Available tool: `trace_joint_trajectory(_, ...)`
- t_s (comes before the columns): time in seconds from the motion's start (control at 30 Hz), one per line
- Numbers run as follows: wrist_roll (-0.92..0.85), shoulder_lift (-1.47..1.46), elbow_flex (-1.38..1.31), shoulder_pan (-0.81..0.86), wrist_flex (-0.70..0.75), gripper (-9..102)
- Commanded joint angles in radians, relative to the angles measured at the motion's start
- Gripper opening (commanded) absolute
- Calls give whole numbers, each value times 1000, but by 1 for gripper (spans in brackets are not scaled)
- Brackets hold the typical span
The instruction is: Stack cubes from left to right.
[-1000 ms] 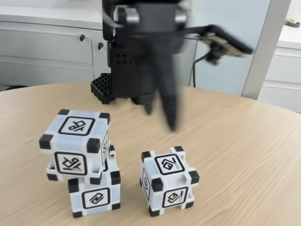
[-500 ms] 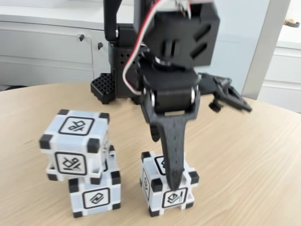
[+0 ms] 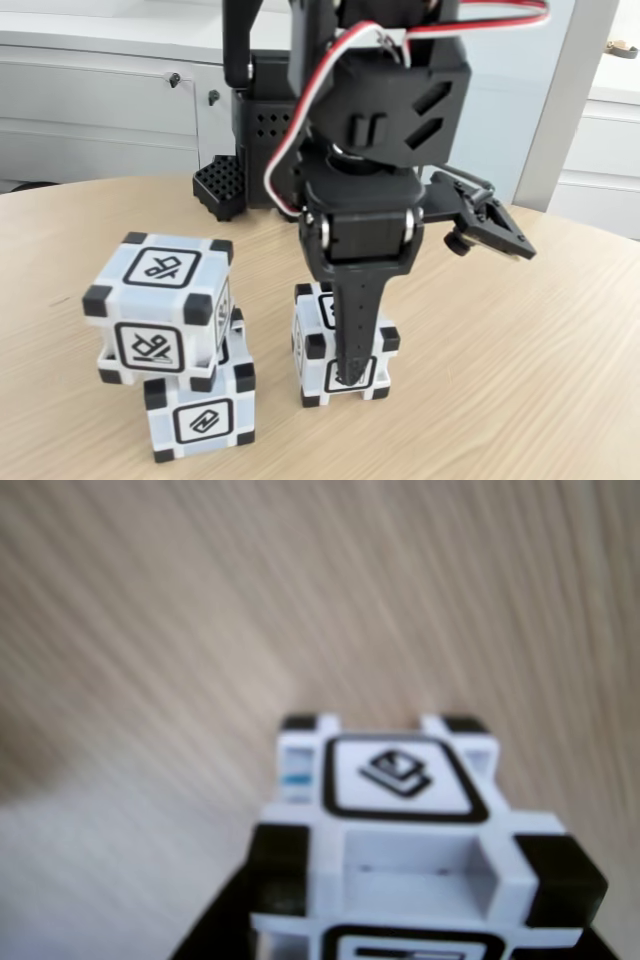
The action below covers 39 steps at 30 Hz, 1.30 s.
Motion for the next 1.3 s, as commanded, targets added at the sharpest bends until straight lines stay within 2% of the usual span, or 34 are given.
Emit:
trace_joint_trajectory(0.0, 6, 21, -28, 6, 0, 0)
trace_joint_trajectory(0.6, -163, 592, -28, 14, 18, 0)
trace_joint_trajectory(0.93, -336, 788, -28, 221, 18, 0)
trace_joint_trajectory(1.27, -433, 775, -20, 410, 21, 0)
